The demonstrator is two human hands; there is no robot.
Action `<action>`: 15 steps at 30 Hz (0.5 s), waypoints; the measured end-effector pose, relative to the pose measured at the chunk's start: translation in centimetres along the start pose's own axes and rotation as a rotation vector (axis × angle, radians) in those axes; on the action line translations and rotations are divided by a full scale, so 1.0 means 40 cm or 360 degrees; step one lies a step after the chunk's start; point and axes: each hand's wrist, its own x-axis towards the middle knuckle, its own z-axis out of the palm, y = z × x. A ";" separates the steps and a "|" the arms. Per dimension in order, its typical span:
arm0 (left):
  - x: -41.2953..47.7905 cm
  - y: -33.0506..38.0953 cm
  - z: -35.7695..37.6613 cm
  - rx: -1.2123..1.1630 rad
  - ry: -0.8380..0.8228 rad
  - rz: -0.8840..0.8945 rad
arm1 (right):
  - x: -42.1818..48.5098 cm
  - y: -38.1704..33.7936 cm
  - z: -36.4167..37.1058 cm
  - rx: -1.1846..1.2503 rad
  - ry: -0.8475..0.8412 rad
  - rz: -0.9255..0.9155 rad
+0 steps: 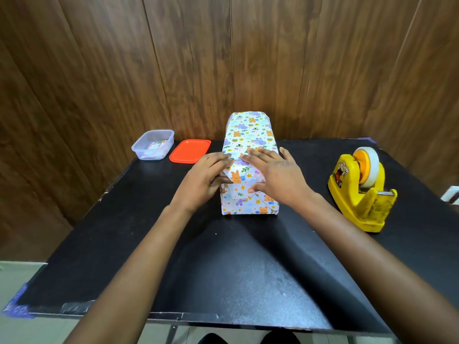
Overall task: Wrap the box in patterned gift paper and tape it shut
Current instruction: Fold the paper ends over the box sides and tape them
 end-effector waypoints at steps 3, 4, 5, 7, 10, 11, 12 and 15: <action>0.012 0.002 -0.028 0.0072 -0.0129 0.0031 | -0.003 -0.004 -0.002 -0.0035 0.0008 -0.0012; 0.021 0.011 -0.034 0.0109 -0.0233 0.0034 | -0.003 -0.004 -0.002 -0.0048 0.0021 -0.0018; 0.031 0.026 -0.036 0.0138 -0.0355 0.0027 | -0.004 -0.003 -0.003 -0.0055 0.0036 -0.0018; 0.051 0.058 -0.023 0.0210 -0.0466 -0.0005 | -0.004 -0.001 -0.003 -0.0046 0.0051 -0.0007; 0.060 0.087 0.011 0.0306 -0.0405 -0.0128 | -0.005 -0.002 0.001 -0.0003 0.0069 0.0013; 0.057 0.089 0.018 0.0302 -0.0374 -0.0162 | -0.005 -0.005 0.002 0.0020 0.0068 0.0008; 0.054 0.090 0.024 0.0290 -0.0344 -0.0173 | -0.005 -0.003 0.000 0.0054 0.0058 0.0002; 0.051 0.083 0.028 0.0282 -0.0304 -0.0144 | -0.003 0.017 -0.020 0.0368 -0.0036 0.0037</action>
